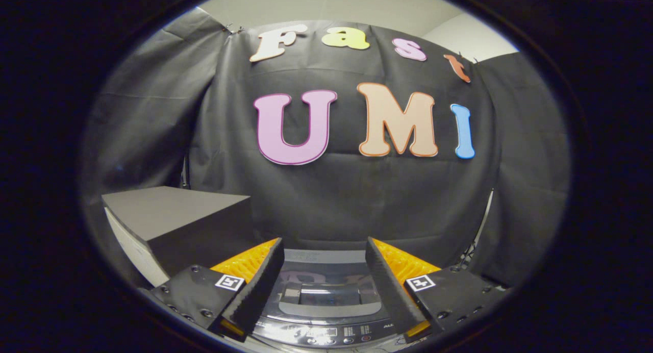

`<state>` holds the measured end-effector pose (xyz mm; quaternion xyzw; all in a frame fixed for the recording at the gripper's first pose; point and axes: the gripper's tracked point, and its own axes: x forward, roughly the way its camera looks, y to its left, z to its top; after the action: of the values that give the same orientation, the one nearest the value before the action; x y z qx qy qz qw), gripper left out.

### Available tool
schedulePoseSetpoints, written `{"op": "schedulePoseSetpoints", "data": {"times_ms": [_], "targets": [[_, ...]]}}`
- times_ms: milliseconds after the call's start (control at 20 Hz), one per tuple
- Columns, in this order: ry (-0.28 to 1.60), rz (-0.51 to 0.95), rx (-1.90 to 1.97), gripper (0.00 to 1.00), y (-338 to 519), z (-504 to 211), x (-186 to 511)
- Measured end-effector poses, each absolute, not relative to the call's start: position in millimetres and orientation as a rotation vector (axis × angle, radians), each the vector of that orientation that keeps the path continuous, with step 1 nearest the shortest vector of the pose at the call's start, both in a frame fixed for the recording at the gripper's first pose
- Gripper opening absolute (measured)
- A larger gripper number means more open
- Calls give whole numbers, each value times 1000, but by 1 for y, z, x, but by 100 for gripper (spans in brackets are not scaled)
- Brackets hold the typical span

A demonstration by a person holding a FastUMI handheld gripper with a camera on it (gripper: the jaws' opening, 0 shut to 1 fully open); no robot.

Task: Put the clothes into the washing machine and then close the washing machine lid.

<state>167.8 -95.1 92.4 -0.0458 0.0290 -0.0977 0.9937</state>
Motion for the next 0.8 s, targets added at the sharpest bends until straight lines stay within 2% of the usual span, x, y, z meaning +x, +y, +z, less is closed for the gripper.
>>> {"op": "schedulePoseSetpoints", "data": {"times_ms": [400,800], "targets": [[43,-174,-70,99,-68,128,99],[19,-81,-4,98,-25,150,30]]}}
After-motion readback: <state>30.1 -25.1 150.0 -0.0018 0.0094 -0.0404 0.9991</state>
